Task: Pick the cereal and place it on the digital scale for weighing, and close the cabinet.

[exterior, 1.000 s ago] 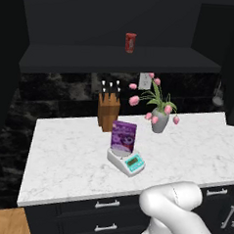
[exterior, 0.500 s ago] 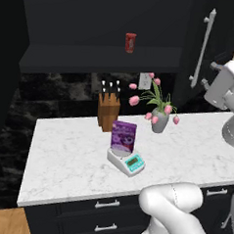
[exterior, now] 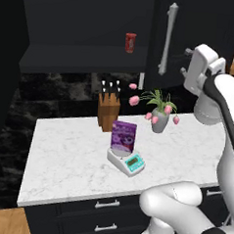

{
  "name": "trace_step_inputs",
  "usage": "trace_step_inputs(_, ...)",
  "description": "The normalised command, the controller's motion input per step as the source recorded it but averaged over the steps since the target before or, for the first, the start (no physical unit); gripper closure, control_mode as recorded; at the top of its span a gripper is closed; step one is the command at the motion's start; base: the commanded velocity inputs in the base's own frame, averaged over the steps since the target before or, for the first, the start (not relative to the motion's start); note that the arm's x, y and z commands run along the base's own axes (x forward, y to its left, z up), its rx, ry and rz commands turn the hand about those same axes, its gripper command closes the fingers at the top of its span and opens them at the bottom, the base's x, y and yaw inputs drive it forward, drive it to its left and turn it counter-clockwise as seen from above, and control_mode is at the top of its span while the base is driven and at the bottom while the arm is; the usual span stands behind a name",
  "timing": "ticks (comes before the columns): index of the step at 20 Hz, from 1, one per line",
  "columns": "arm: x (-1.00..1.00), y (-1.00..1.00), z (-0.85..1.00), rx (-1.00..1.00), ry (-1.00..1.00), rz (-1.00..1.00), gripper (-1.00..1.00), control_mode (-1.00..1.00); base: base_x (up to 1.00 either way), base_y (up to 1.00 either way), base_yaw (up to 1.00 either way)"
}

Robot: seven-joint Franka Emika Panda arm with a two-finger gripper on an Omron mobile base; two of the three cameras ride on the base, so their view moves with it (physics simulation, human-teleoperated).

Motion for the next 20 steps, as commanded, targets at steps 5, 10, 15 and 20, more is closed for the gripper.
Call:
trace_step_inputs(5, 0.74, 0.0, -0.03, 0.0, -0.01, 0.0, -1.0, -1.0, 0.0, 0.0, 0.0)
trace_step_inputs(10, 0.68, 0.0, -0.09, 0.0, -0.04, 0.0, -1.0, -1.0, 0.0, 0.0, 0.0)
trace_step_inputs(15, 0.9, 0.0, -0.41, 0.0, -0.01, 0.0, -1.0, -1.0, 0.0, 0.0, 0.0)
trace_step_inputs(20, 0.79, 0.0, -0.55, 0.0, -0.05, 0.0, -1.0, -1.0, 0.0, 0.0, 0.0)
